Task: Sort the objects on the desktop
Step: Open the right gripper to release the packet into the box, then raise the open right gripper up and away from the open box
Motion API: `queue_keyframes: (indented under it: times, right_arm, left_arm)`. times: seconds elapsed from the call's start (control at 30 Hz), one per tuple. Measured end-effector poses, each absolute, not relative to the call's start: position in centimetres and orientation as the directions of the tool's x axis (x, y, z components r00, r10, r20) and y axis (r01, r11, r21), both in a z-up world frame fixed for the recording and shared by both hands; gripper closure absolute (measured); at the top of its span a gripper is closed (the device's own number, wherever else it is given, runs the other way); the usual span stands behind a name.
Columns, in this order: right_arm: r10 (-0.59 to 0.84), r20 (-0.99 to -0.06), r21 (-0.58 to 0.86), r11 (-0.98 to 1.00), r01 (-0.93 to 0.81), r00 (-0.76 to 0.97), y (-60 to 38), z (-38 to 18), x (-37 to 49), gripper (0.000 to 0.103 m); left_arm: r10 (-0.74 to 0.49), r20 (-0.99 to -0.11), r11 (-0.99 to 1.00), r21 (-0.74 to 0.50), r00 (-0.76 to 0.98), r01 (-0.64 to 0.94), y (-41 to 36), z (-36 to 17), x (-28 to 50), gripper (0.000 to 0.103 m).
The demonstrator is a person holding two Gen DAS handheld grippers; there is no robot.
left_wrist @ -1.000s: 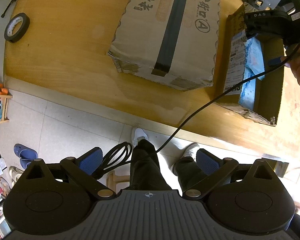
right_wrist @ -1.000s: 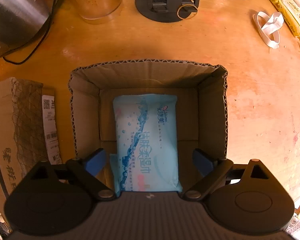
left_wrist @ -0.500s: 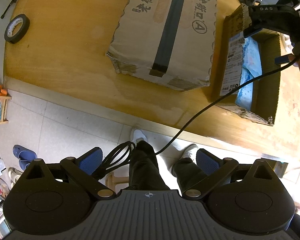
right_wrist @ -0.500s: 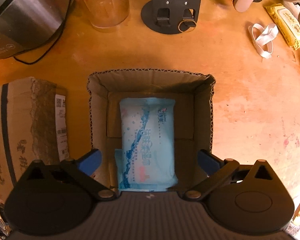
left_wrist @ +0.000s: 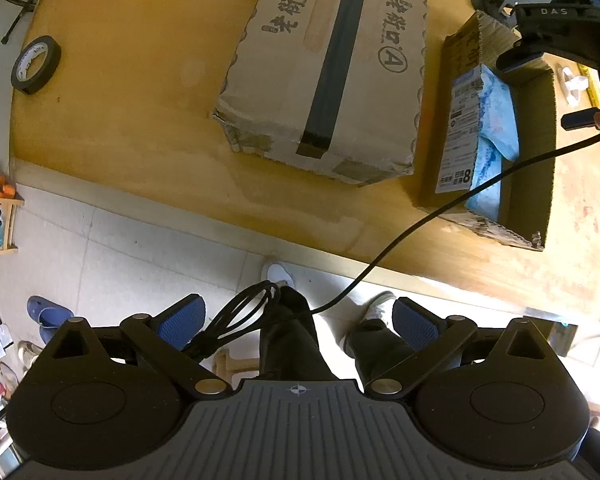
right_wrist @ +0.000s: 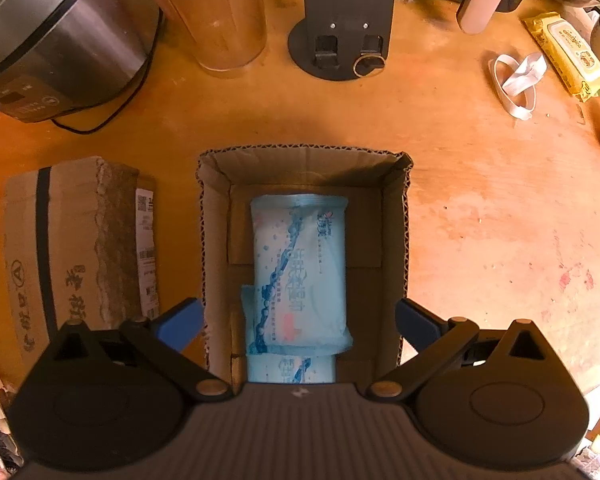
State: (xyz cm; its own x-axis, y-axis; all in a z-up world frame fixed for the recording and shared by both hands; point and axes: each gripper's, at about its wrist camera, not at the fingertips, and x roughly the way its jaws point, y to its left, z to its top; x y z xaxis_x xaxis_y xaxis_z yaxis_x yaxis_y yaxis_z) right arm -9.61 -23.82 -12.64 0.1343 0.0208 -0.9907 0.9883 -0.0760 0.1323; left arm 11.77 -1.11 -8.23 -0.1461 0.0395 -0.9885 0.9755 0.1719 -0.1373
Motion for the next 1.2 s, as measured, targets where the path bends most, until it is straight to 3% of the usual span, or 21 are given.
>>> queue_keyframes:
  times: [0.3, 1.2]
  right_arm:
    - [0.022, -0.989, 0.146, -0.08, 0.986, 0.148, -21.3, -8.7, -11.2, 0.0]
    - [-0.028, -0.984, 0.176, -0.099, 0.979, 0.174, -18.5, -5.5, -15.2, 0.0]
  left_arm:
    - [0.029, -0.99, 0.149, -0.134, -0.139, 0.98, -1.5, -8.0, 11.6, 0.0]
    - [-0.02, -0.995, 0.068, -0.094, -0.093, 0.993, -2.7, -5.8, 9.0, 0.0]
